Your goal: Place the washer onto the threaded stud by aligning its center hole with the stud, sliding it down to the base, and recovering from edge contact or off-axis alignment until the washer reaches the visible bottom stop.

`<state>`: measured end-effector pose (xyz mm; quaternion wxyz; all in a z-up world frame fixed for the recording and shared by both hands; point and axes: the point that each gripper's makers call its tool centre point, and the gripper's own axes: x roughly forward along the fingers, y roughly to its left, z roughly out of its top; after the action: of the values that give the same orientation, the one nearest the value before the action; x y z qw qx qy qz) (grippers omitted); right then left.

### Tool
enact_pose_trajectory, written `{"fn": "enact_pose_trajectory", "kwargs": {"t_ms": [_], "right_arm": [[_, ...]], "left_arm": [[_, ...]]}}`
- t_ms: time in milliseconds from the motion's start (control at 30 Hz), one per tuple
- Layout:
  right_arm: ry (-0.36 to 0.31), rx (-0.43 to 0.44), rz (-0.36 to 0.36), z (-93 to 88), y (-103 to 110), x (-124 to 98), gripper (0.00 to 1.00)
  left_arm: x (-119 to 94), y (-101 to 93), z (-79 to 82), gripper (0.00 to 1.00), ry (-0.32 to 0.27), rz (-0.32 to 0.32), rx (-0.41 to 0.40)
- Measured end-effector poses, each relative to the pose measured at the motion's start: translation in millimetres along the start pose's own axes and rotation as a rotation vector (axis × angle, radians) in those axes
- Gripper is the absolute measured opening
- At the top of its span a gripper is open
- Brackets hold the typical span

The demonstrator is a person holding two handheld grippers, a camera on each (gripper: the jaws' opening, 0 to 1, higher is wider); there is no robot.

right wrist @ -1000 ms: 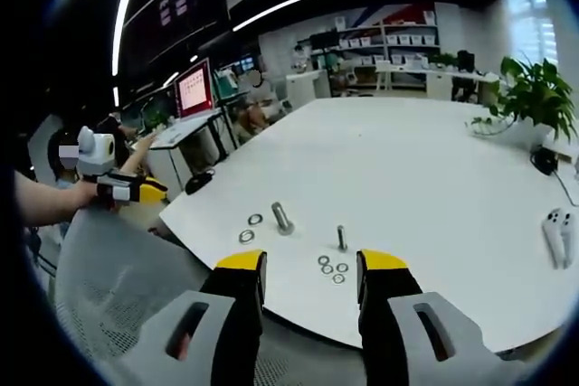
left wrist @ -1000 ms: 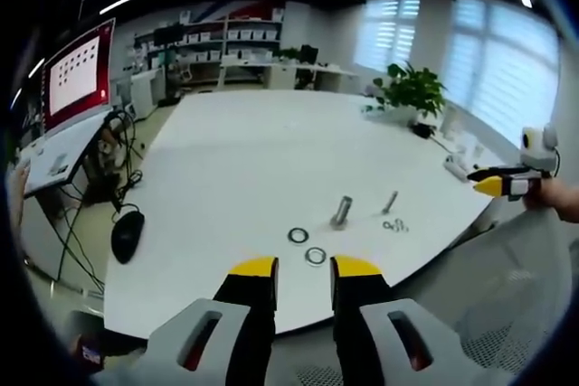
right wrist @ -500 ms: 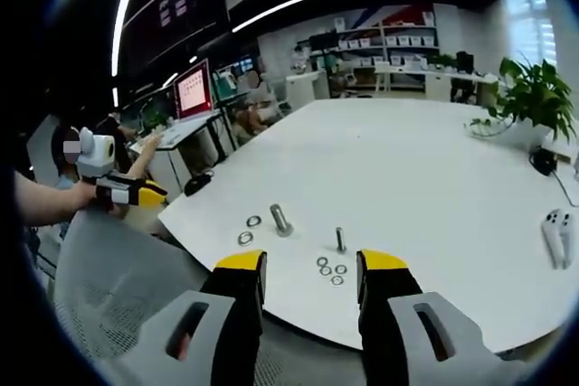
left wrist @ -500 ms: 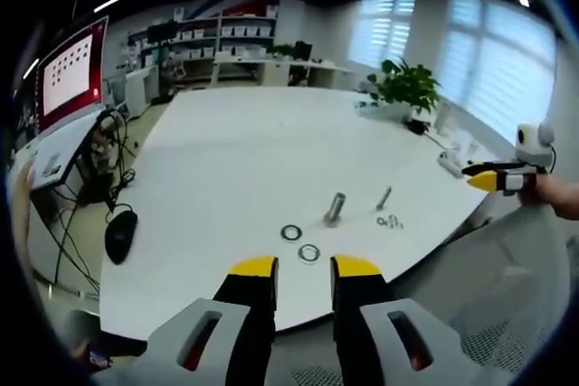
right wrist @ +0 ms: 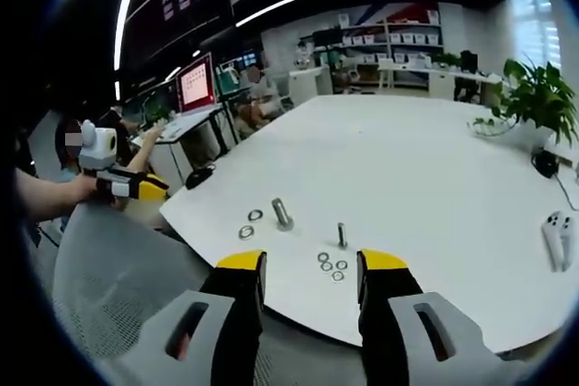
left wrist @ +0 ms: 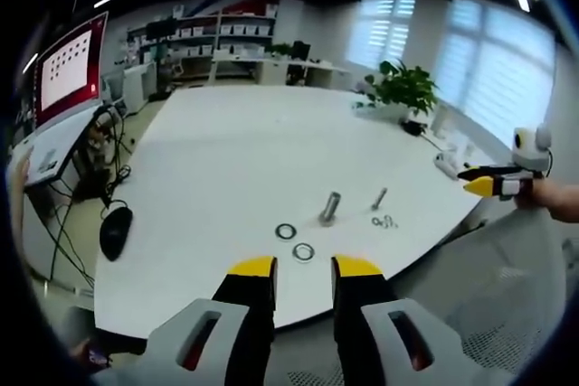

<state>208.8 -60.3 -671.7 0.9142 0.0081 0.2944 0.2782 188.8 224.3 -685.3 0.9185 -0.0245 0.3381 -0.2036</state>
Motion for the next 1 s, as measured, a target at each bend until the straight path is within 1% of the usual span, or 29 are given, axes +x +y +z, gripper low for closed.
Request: {"fn": "enact_pose_trajectory", "kwargs": {"t_ms": [67, 200, 300, 400, 467, 500, 633, 767, 833, 867, 900, 933, 967, 1000], "right_arm": [[0.003, 0.001, -0.011, -0.2, -1.9, -0.3, 0.43], [0.024, 0.002, -0.015, -3.7, -1.8, 0.3, 0.43], [0.068, -0.002, -0.031, -11.8, -4.1, 1.6, 0.44], [0.085, -0.004, -0.041, -14.2, -5.8, 2.4, 0.44], [0.103, -0.007, -0.045, -17.9, -6.1, 2.5, 0.44], [0.115, -0.013, -0.051, -19.8, -6.9, 2.6, 0.44], [0.1, -0.008, -0.062, -18.1, -9.6, 0.7, 0.44], [0.098, 0.0, -0.056, -17.5, -9.4, 1.0, 0.44], [0.087, 0.001, -0.037, -15.7, -6.6, 1.6, 0.44], [0.081, 0.001, -0.023, -14.5, -3.6, 1.4, 0.44], [0.073, 0.001, -0.008, -13.2, -1.2, 1.5, 0.44], [0.069, 0.002, 0.006, -12.5, 0.3, 1.9, 0.44], [0.066, 0.003, 0.014, -11.7, 1.8, 2.1, 0.44], [0.063, 0.003, 0.021, -10.2, 3.8, 2.2, 0.44]], "left_arm": [[1.3, -2.4, -2.3, 0.21, 0.017, -0.011, 0.018], [1.9, -8.9, -2.9, 0.21, 0.018, -0.053, 0.021], [2.1, -14.9, -6.4, 0.22, 0.039, -0.086, 0.021], [3.1, -19.3, -8.1, 0.22, 0.05, -0.121, 0.02], [4.2, -23.4, -9.5, 0.22, 0.058, -0.157, 0.007], [4.0, -23.7, -8.9, 0.21, 0.055, -0.16, 0.006], [2.5, -25.3, -5.5, 0.21, 0.038, -0.162, 0.005], [3.2, -23.5, -9.0, 0.21, 0.061, -0.146, 0.009], [2.9, -20.0, -8.6, 0.22, 0.063, -0.123, 0.016], [2.6, -17.9, -6.2, 0.22, 0.054, -0.106, 0.023], [2.7, -17.7, -5.3, 0.25, 0.053, -0.098, 0.021], [3.4, -16.8, -5.6, 0.26, 0.059, -0.09, 0.021], [3.8, -14.1, -10.4, 0.26, 0.093, -0.075, 0.036], [3.2, -13.8, -15.5, 0.25, 0.129, -0.076, 0.052]]}}
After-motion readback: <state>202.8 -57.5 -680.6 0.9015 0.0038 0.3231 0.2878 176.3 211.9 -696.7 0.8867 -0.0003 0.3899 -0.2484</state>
